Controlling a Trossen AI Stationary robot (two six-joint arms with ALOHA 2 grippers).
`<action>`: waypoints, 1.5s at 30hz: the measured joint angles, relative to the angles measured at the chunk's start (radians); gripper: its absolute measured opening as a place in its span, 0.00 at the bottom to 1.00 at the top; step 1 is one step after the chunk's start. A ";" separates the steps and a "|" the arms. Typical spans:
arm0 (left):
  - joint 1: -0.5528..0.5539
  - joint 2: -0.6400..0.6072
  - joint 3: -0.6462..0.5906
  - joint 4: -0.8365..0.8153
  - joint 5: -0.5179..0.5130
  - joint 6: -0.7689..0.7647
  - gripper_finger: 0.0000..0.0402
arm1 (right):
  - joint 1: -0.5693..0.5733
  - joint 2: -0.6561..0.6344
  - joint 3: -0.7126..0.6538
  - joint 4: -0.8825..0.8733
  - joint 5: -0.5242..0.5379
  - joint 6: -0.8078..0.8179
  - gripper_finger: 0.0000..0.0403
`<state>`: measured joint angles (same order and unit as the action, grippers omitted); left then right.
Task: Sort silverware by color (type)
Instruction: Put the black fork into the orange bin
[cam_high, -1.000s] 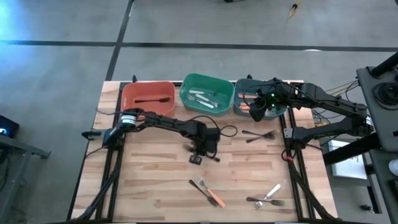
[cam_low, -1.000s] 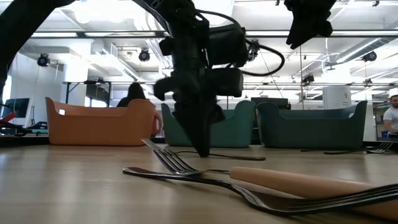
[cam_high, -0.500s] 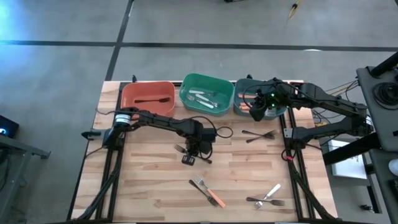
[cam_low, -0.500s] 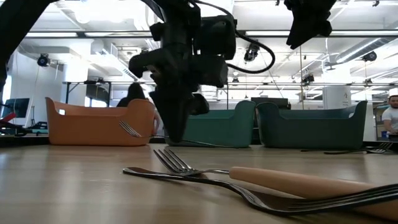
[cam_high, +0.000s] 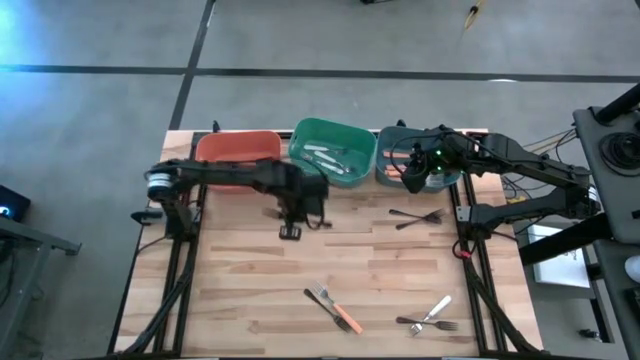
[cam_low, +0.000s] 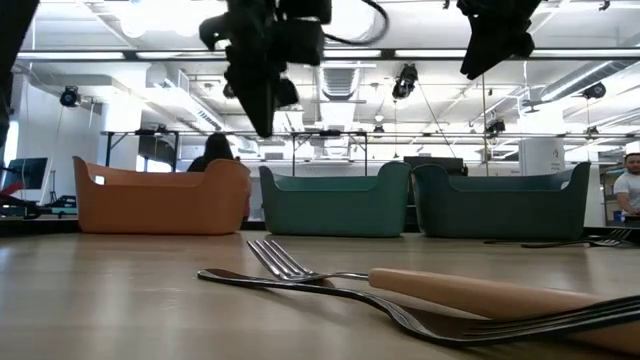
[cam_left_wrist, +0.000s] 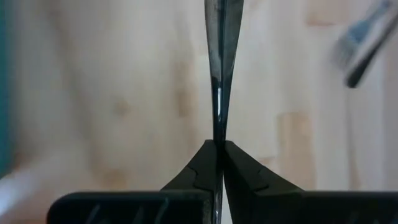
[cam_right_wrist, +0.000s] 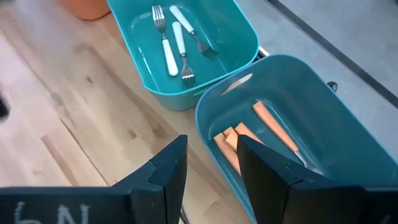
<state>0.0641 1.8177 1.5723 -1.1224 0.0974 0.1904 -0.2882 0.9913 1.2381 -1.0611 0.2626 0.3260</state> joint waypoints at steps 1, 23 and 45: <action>0.016 -0.024 0.000 -0.013 -0.023 -0.004 0.00 | 0.000 0.000 0.000 0.000 0.000 -0.003 0.33; 0.558 -0.188 -0.052 -0.215 -0.294 0.168 0.00 | 0.000 0.000 0.000 0.002 0.000 0.026 0.33; 0.669 -0.197 -0.260 -0.191 -0.193 0.038 0.23 | 0.000 0.000 0.000 0.002 0.000 0.059 0.33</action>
<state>0.7330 1.6207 1.3118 -1.3130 -0.0957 0.2283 -0.2886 0.9913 1.2381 -1.0592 0.2626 0.3852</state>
